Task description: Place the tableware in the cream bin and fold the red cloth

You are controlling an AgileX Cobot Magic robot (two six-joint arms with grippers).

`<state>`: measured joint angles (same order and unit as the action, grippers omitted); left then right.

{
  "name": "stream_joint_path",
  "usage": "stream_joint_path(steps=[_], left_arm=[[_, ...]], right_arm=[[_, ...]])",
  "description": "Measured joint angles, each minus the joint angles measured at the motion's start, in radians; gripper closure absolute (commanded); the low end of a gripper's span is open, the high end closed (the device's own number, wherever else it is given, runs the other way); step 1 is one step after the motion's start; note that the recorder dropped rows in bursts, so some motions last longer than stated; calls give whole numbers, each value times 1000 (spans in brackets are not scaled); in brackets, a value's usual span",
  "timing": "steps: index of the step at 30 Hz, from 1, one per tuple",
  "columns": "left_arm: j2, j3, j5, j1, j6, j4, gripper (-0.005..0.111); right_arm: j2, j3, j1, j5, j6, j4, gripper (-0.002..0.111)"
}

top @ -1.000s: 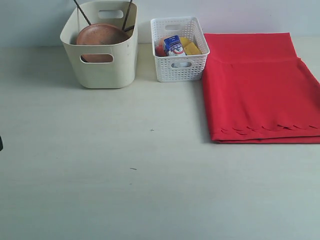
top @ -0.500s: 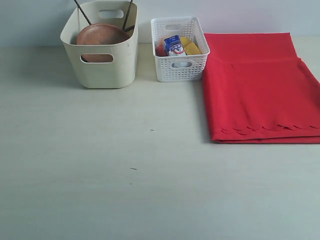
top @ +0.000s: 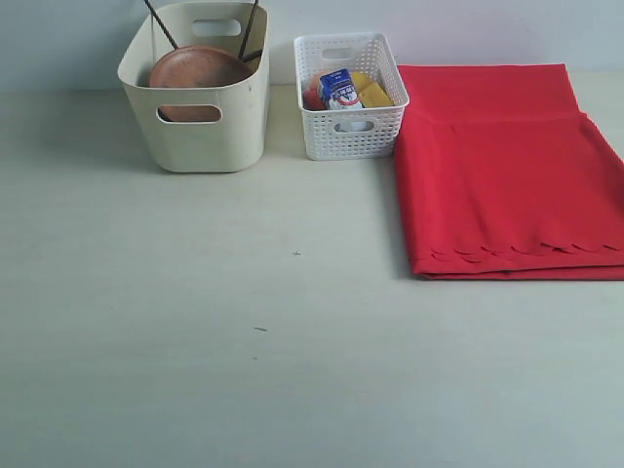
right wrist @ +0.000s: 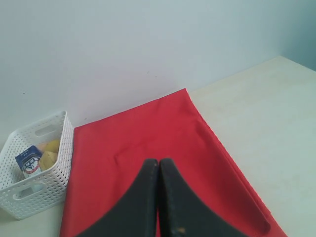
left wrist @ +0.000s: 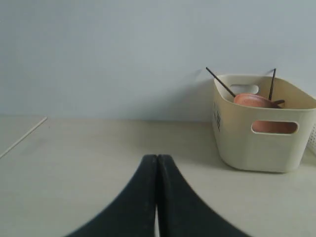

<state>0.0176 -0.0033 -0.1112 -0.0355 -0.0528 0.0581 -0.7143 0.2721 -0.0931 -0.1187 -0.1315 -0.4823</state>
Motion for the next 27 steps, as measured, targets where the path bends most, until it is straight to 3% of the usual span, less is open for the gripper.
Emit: stream_joint_path(steps=[17,22,27], left_arm=[[-10,4,-38,0,15,-11,107],[-10,4,-38,0,15,-13,107],[-10,4,-38,0,15,-13,107]], right_arm=[[0,0,0,-1,-2,0,108],[76,-4,0,82,-132,197,108],[259,-107,0,125,-146,241,108]])
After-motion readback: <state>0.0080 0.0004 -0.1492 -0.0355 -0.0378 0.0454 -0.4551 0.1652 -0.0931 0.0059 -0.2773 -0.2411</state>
